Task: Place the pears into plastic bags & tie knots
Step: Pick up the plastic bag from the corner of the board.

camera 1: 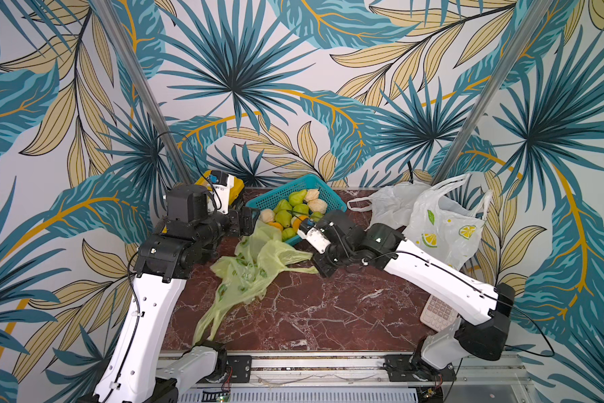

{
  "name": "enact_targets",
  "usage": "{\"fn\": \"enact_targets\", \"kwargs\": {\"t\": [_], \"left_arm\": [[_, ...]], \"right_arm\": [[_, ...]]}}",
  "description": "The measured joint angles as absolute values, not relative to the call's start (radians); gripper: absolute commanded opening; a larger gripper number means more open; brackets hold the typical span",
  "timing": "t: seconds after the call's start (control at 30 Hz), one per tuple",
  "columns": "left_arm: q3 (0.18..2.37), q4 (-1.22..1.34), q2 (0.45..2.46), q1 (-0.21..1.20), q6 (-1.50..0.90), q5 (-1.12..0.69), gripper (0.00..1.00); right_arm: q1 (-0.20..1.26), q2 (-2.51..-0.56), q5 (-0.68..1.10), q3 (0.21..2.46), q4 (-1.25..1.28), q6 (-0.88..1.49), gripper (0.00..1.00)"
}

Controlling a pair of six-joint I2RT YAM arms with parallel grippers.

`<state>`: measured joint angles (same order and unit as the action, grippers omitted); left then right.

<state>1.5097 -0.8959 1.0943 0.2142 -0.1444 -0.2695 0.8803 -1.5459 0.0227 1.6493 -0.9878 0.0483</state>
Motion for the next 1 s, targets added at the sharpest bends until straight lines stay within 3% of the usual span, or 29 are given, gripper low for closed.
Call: {"fn": "enact_targets", "kwargs": {"t": [0.33,0.53,0.77,1.0], "left_arm": [[1.422,-0.861,1.092,0.522,0.016,-0.295,0.94],[1.425,-0.837,1.093,0.613,0.104,-0.296,0.93],[1.377,-0.825,1.114,0.655,0.214,-0.256,0.93],[1.361,-0.826,1.134,0.661,0.329,-0.162,0.93]], "right_arm": [[0.722,-1.603,0.268,1.897,-1.127,0.172,0.0],[0.689,-1.587,0.467,1.822,-0.907,0.483,0.0],[0.696,-1.644,0.574,1.676,-0.591,0.815,0.0],[0.696,-1.656,0.641,1.725,-0.562,0.891,0.0]]}}
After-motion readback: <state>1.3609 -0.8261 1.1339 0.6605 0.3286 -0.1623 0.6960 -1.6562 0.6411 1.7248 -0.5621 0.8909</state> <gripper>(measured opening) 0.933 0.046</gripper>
